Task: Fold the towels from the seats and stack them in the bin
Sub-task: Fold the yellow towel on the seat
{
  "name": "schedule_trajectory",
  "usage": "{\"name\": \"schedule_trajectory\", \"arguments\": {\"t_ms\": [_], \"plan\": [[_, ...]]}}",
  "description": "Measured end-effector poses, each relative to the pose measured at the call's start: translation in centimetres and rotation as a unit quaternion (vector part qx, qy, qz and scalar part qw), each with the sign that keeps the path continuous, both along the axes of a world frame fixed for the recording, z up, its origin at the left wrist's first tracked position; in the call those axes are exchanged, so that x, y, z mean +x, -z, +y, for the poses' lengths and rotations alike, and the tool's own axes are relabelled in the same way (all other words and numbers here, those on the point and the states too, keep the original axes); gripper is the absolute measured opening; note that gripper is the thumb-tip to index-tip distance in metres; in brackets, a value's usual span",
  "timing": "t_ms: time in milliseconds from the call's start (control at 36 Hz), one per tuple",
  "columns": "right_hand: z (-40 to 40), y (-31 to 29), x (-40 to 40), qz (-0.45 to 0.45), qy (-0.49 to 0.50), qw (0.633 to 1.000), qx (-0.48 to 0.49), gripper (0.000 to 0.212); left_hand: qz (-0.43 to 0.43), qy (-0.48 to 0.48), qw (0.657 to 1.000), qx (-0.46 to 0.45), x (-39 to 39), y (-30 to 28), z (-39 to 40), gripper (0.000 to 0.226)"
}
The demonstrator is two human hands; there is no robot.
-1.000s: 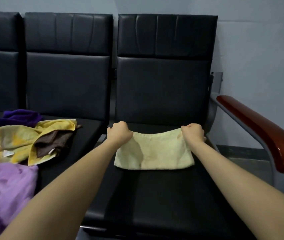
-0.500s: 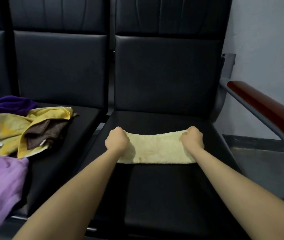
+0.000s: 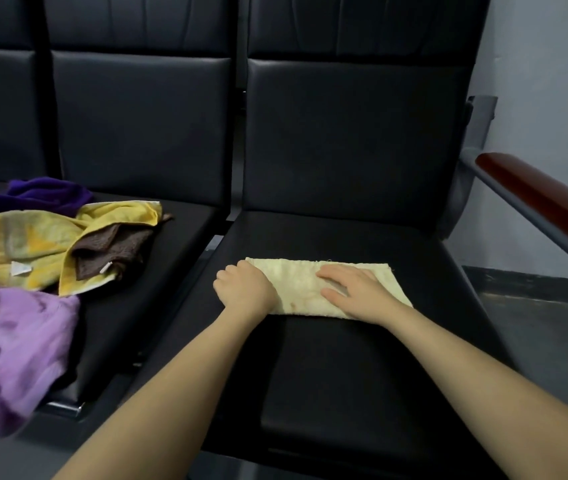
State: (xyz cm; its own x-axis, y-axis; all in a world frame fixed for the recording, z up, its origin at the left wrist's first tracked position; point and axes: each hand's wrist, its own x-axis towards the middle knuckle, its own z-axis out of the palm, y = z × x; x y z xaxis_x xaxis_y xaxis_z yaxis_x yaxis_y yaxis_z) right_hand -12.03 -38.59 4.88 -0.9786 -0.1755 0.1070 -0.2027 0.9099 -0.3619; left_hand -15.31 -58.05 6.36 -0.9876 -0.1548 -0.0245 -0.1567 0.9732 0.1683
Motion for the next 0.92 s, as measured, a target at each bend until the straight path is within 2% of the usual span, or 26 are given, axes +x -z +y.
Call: {"name": "schedule_trajectory", "arguments": {"t_ms": [139,250,361,417,472,528,583,611,667,722,806,917], "plan": [[-0.5,-0.1,0.4,-0.024,0.002,0.998,0.05,0.05,0.01,0.027,0.999,0.013,0.0,0.4,-0.7,0.038],[-0.9,0.2,0.3,-0.029,0.01,0.998,0.059,0.052,0.073,0.06,0.994,0.045,-0.1,0.2,-1.2,0.022],[-2.1,0.4,-0.1,-0.034,0.014,0.998,0.053,0.054,0.117,0.093,0.982,0.117,-0.3,-1.0,-1.6,0.021],[-3.0,0.3,-0.3,-0.032,0.023,0.998,0.038,0.056,0.125,0.097,0.969,0.192,-0.3,-1.8,-1.7,0.018],[-4.1,0.2,-0.8,-0.035,0.038,0.999,0.005,0.055,0.126,0.085,0.942,0.299,0.0,-2.5,-1.9,0.019],[-5.1,0.1,-1.3,-0.045,0.046,0.997,-0.033,0.051,0.133,0.083,0.92,0.359,0.2,-3.0,-2.2,0.024],[-6.1,0.0,-1.6,-0.047,0.048,0.994,-0.089,0.045,0.141,0.103,0.911,0.373,0.4,-3.5,-2.4,0.024],[-6.3,-0.1,-1.8,-0.05,0.054,0.986,-0.151,0.039,0.145,0.116,0.907,0.378,0.4,-3.5,-2.4,0.021],[-6.7,-0.5,-1.6,-0.049,0.079,0.951,-0.294,0.023,0.15,0.142,0.901,0.383,0.6,-3.6,-2.0,0.008],[-6.3,-1.0,-1.1,-0.01,0.115,0.932,-0.345,0.014,0.15,0.162,0.897,0.384,1.0,-3.8,-1.5,0.005],[-4.3,-1.6,-0.5,0.033,0.191,0.941,-0.277,0.017,0.139,0.182,0.884,0.407,1.3,-3.7,0.0,0.014],[-1.9,-2.5,1.2,0.019,0.271,0.944,-0.189,0.03,0.098,0.208,0.869,0.438,2.3,-3.8,2.7,0.024]]}}
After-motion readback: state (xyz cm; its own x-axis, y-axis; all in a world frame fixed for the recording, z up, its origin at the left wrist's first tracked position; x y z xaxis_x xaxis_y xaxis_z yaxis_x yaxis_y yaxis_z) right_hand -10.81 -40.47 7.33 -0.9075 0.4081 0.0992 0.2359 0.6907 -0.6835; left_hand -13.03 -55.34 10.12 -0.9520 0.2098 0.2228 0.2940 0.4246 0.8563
